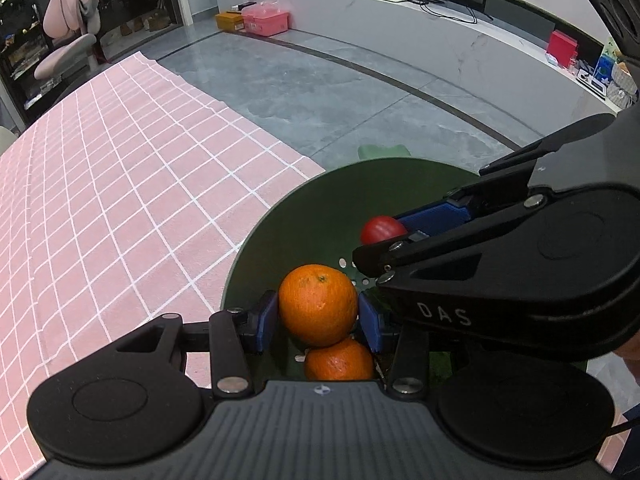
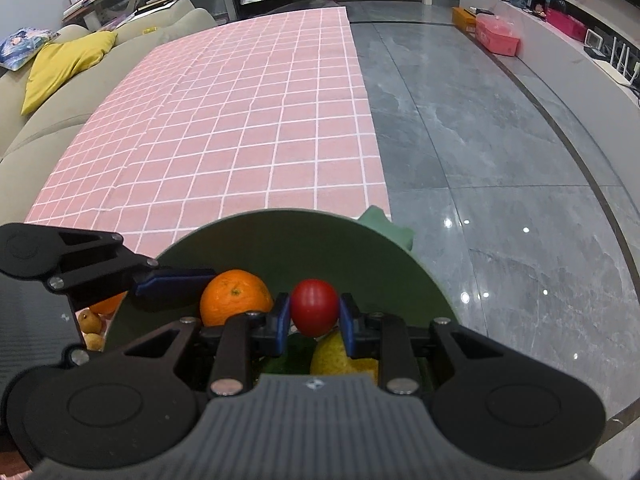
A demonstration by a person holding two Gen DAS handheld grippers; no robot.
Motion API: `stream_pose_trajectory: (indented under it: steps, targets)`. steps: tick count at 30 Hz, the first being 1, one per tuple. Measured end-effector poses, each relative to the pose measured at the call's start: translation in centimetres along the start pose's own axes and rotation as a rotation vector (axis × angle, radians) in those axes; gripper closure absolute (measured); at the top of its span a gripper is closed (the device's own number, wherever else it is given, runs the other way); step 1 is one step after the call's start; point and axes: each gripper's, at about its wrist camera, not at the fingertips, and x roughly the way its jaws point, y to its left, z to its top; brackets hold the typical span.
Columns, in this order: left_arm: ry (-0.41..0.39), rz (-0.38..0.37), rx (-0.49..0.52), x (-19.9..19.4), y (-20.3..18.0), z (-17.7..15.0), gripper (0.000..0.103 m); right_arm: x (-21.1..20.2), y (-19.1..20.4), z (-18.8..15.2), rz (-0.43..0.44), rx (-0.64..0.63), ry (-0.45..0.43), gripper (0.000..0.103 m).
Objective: Organize fruits
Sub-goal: 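Open the left tool to drop the orange into the colander while the right tool releases the red fruit, then move the left tool to a brown longan while the right tool grasps another orange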
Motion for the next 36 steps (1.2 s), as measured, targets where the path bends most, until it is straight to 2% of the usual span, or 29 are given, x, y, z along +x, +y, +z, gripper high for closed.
stream_pose_trajectory:
  steps: [6, 9, 14, 18, 27, 32, 36]
  targets:
    - [-0.011, 0.005, -0.025, -0.8, 0.5, 0.0, 0.049, -0.2, -0.2, 0.2, -0.009, 0.016, -0.019, 0.08]
    - [-0.033, -0.01, -0.046, -1.7, 1.0, 0.0, 0.044, -0.9, -0.4, 0.4, -0.003, 0.04, -0.046, 0.078]
    - [-0.071, -0.031, -0.077, -4.1, 2.1, -0.6, 0.044, -2.1, -0.5, 0.8, 0.0, 0.06, -0.088, 0.078]
    - [-0.1, 0.014, -0.099, -6.6, 3.3, -2.4, 0.043, -3.0, -0.1, 1.0, 0.014, 0.059, -0.111, 0.078]
    - [-0.117, 0.07, -0.293, -11.0, 9.1, -8.2, 0.043, -4.6, 3.1, 1.0, 0.05, -0.019, -0.145, 0.078]
    - [-0.105, 0.092, -0.338, -11.8, 10.9, -10.6, 0.043, -5.0, 5.6, 0.2, 0.071, -0.088, -0.15, 0.078]
    - [-0.11, 0.08, -0.372, -11.4, 11.4, -12.0, 0.043, -5.0, 7.4, -0.8, 0.078, -0.15, -0.158, 0.078]
